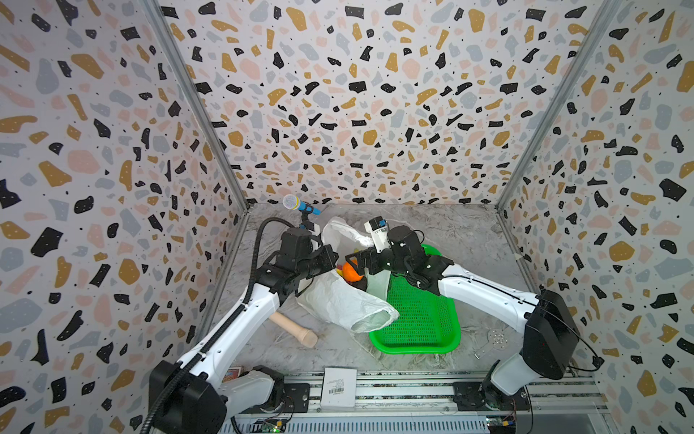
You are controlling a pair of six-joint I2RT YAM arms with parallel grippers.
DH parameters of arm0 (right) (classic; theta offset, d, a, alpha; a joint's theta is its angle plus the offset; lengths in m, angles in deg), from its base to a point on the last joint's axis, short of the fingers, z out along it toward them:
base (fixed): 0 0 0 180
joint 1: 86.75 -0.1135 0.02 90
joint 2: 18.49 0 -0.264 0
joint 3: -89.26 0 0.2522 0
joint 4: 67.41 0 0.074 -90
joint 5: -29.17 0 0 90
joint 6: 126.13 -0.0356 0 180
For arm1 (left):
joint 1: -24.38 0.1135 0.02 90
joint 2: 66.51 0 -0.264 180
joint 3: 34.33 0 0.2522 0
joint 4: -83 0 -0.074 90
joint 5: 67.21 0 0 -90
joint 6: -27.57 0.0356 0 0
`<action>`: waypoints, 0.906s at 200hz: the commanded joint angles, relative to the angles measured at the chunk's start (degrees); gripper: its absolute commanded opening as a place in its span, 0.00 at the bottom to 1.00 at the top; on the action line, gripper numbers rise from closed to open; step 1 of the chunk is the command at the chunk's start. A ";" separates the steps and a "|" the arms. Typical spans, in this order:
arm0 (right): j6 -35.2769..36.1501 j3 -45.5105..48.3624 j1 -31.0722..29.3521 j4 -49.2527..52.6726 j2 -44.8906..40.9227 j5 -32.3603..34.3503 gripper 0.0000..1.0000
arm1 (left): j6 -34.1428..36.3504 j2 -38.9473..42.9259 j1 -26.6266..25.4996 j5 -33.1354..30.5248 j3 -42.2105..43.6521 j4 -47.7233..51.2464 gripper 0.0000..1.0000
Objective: Place the fruits into the plastic bag
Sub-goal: 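Carry the orange with the right gripper into the bag and release it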
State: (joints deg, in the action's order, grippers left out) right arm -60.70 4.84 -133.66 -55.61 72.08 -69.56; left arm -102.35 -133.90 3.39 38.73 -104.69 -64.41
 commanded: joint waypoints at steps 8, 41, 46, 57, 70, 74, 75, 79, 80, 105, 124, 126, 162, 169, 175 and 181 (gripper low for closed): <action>-0.35 2.82 -0.17 -1.20 -5.52 2.06 0.99 | 0.39 0.73 0.29 -0.26 0.52 -0.99 0.00; -0.91 12.71 -0.19 -2.99 -16.20 -0.41 0.99 | -0.14 0.07 0.33 0.30 0.79 -2.14 0.00; -1.07 14.56 -0.19 -3.40 -18.17 -0.88 0.99 | -0.14 0.02 0.26 0.20 0.80 -2.28 0.00; -1.45 18.20 -0.19 -3.84 -22.63 -1.56 1.00 | -0.17 -0.04 0.30 0.14 0.74 -2.45 0.00; -1.45 22.06 -0.11 -3.63 -27.97 -2.26 1.00 | 0.04 -0.19 0.30 0.08 0.62 -2.32 0.00; -1.36 23.13 -0.03 -3.40 -29.57 -2.71 1.00 | 0.06 -0.20 0.30 0.13 0.61 -2.31 0.00; -1.26 23.34 0.02 -3.27 -29.97 -2.79 1.00 | 0.09 -0.24 0.28 0.13 0.61 -2.31 0.00; -1.14 24.21 0.13 -2.72 -31.53 -3.16 1.00 | 0.09 -0.23 0.29 0.13 0.54 -2.25 0.00; -1.16 24.40 0.19 -2.58 -31.87 -3.14 1.00 | 0.10 -0.26 0.31 0.14 0.53 -2.23 0.00; -1.22 28.52 1.91 1.68 -39.79 -3.11 1.00 | 0.24 -0.50 0.33 0.11 0.35 -1.95 0.00; -2.23 31.77 5.17 3.70 -44.79 -2.64 1.00 | 0.22 -0.70 0.29 0.14 0.02 -1.92 0.00; -2.47 32.08 5.61 3.89 -45.15 -2.22 1.00 | 0.27 -0.71 0.31 0.14 0.02 -1.88 0.00; -5.53 36.57 14.84 5.43 -47.53 -3.07 0.99 | 0.31 -0.81 0.31 0.05 -0.51 -1.54 0.00; -5.57 36.98 15.95 5.69 -46.38 -3.33 0.99 | 0.33 -0.81 0.28 0.05 -0.57 -1.49 0.00; -5.38 36.86 16.44 6.21 -45.00 -3.21 0.99 | 0.28 -0.81 0.30 -0.08 -0.69 -1.28 0.00; -4.75 36.65 16.51 6.51 -43.26 -3.07 1.00 | 0.28 -0.72 0.27 -0.04 -0.73 -1.23 0.00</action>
State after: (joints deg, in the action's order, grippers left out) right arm -64.75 41.36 -118.91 -51.93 25.13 -72.03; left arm -102.33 -134.60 3.39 38.76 -104.69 -64.89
